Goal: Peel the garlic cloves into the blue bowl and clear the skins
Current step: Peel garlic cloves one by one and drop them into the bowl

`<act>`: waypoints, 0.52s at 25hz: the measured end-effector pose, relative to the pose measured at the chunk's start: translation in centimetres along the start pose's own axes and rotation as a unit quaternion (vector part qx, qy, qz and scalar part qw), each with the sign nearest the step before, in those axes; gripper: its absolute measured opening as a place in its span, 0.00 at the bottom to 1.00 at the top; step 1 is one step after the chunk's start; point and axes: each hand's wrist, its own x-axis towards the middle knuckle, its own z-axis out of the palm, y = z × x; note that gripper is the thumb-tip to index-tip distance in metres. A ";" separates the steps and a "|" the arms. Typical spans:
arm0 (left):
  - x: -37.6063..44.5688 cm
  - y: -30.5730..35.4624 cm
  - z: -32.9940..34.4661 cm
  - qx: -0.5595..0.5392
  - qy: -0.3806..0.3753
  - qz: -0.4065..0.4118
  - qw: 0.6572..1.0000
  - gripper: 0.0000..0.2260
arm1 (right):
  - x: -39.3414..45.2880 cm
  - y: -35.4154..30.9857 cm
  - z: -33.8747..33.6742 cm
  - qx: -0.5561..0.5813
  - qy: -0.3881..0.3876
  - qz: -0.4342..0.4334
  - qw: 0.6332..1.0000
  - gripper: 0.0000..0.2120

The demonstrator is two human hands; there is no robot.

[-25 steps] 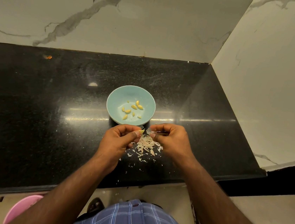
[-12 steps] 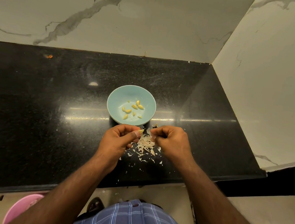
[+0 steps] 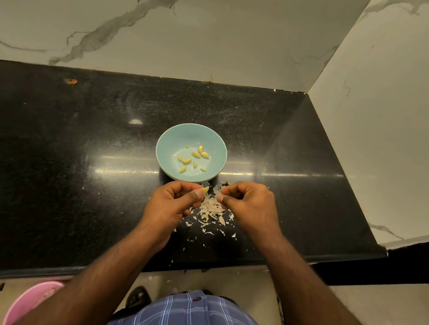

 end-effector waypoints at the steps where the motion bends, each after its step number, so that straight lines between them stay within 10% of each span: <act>1: -0.1 0.0 0.0 0.005 0.001 0.002 1.000 0.05 | 0.0 0.0 -0.1 -0.008 0.017 -0.008 1.000 0.04; 8: 0.0 0.0 0.1 0.108 0.009 0.048 0.993 0.04 | -0.1 -0.2 0.1 0.048 -0.034 -0.037 0.998 0.15; 13: -0.1 -0.1 0.2 0.141 0.006 0.048 0.989 0.09 | -0.3 0.1 0.1 0.075 -0.002 -0.039 0.996 0.05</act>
